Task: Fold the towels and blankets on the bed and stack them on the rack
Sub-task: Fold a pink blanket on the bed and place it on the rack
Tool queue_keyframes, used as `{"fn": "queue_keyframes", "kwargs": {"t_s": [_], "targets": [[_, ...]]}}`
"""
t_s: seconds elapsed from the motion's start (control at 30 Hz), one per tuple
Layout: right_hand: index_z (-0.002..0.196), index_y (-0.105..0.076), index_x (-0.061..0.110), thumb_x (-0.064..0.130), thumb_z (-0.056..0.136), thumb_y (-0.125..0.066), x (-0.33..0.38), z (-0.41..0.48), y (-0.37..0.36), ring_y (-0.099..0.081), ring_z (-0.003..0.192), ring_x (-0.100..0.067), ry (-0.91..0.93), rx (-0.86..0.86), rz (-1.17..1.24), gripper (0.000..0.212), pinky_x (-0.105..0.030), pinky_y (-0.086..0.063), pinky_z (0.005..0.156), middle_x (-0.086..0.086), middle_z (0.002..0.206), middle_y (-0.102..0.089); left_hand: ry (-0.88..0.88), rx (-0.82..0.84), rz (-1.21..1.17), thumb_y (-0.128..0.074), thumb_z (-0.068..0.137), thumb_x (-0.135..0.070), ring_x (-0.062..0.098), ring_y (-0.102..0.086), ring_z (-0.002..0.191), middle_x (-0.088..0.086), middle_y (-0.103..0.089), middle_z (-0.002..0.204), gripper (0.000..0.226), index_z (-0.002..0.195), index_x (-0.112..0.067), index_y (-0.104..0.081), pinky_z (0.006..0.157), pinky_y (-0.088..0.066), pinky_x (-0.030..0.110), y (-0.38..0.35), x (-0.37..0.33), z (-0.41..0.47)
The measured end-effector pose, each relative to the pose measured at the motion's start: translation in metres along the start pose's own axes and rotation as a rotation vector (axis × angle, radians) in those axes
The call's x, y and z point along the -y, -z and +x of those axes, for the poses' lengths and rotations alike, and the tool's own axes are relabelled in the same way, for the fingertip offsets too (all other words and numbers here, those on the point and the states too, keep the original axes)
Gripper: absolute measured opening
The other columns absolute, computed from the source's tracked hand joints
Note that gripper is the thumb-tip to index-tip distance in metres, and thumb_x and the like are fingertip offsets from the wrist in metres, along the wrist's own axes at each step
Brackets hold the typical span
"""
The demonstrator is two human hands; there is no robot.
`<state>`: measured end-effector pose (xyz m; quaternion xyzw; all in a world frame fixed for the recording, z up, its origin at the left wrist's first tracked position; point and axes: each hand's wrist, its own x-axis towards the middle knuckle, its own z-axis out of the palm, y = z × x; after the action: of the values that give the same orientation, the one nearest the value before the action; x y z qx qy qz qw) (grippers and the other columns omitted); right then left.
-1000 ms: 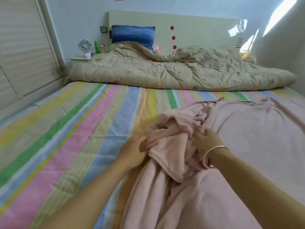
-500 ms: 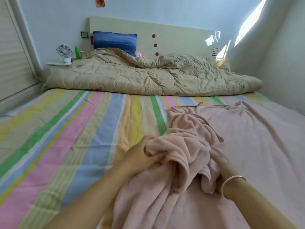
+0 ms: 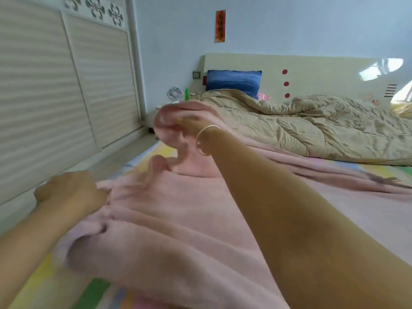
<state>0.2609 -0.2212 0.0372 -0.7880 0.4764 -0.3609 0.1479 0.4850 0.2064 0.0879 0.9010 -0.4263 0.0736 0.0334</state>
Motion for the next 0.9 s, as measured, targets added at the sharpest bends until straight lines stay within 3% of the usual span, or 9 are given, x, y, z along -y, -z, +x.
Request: {"fn": "queue_keyframes", "kwargs": {"t_s": [0.07,0.1,0.17,0.27,0.4,0.53,0.63,0.8,0.9], "targets": [[0.082,-0.061,0.018,0.019,0.078,-0.06,0.125,-0.072,0.021,-0.052,0.051,-0.006,-0.003,0.21,0.001,0.004,-0.016,-0.041,0.043,0.008,0.063,-0.054,0.03,-0.007,-0.068,-0.059,0.082,-0.056,0.033,-0.06,0.105,0.014,-0.063,0.116,0.054,0.116,-0.014,-0.057,0.078,-0.047,0.033,-0.015,0.033,0.003],[0.086,-0.061,0.02,0.014,0.076,-0.053,0.185,-0.136,0.045,-0.055,0.058,-0.008,0.017,0.226,-0.026,0.014,-0.016,-0.039,0.045,0.009,0.068,-0.055,0.04,0.019,-0.086,-0.055,0.087,-0.056,0.033,-0.059,0.107,0.013,-0.062,0.12,0.053,0.12,-0.015,-0.055,0.078,-0.047,0.033,-0.025,0.049,0.004],[0.112,-0.058,0.032,0.024,0.084,-0.054,0.187,-0.195,0.034,-0.065,0.091,-0.023,-0.045,0.342,-0.131,0.03,-0.026,-0.049,0.066,0.007,0.098,-0.063,0.009,0.151,-0.123,-0.045,0.094,-0.056,0.032,-0.056,0.116,0.011,-0.058,0.131,0.056,0.13,-0.014,-0.051,0.088,-0.047,0.034,-0.053,0.055,-0.008],[0.139,-0.046,0.021,0.034,0.092,-0.06,0.146,-0.267,0.015,-0.054,0.12,-0.022,-0.246,0.495,-0.048,0.051,-0.029,-0.042,0.099,-0.002,0.137,-0.052,-0.017,0.256,-0.188,-0.038,0.095,-0.057,0.032,-0.057,0.114,0.012,-0.06,0.129,0.056,0.126,-0.012,-0.051,0.09,-0.047,0.035,-0.092,0.062,-0.023],[0.136,-0.05,0.025,0.029,0.089,-0.064,0.136,-0.363,0.039,-0.053,0.12,-0.014,-0.19,0.472,-0.066,0.049,-0.021,-0.036,0.103,0.005,0.135,-0.054,0.031,0.263,-0.388,-0.042,0.09,-0.059,0.032,-0.061,0.096,0.009,-0.068,0.107,0.047,0.102,-0.017,-0.059,0.079,-0.049,0.034,-0.107,0.069,-0.056],[0.131,-0.048,0.037,0.031,0.09,-0.062,0.142,-0.437,0.078,-0.048,0.11,-0.004,-0.042,0.4,-0.1,0.044,-0.017,-0.036,0.096,0.019,0.127,-0.046,0.156,0.333,-0.377,-0.033,0.078,-0.085,0.032,-0.063,0.095,0.015,-0.068,0.102,0.087,0.102,-0.007,-0.063,0.082,-0.051,0.035,-0.096,0.089,-0.08],[0.11,-0.057,0.04,0.038,0.08,-0.06,0.152,-0.5,0.099,-0.051,0.097,-0.002,0.092,0.239,-0.103,0.031,-0.014,-0.04,0.083,0.026,0.106,-0.05,0.23,0.534,-0.435,-0.047,0.074,-0.084,0.031,-0.061,0.094,0.02,-0.067,0.108,0.091,0.11,-0.002,-0.063,0.084,-0.051,0.036,-0.081,0.106,-0.093],[0.083,-0.07,0.03,0.049,0.075,-0.057,0.159,-0.577,0.101,-0.057,0.08,-0.016,0.258,0.061,-0.306,0.024,-0.031,-0.049,0.064,0.012,0.089,-0.061,0.112,0.814,-0.677,-0.076,0.044,-0.08,0.027,-0.07,0.092,0.012,-0.073,0.101,0.098,0.111,-0.008,-0.069,0.088,-0.056,0.041,-0.073,0.126,-0.1],[0.093,-0.074,0.033,0.051,0.074,-0.054,0.161,-0.594,0.089,-0.053,0.089,-0.016,0.281,0.008,-0.376,0.032,-0.034,-0.053,0.066,0.011,0.096,-0.065,0.081,0.963,-0.944,-0.081,0.058,-0.066,0.023,-0.07,0.102,0.011,-0.074,0.107,0.079,0.113,-0.01,-0.07,0.098,-0.052,0.039,-0.072,0.129,-0.111]]}}
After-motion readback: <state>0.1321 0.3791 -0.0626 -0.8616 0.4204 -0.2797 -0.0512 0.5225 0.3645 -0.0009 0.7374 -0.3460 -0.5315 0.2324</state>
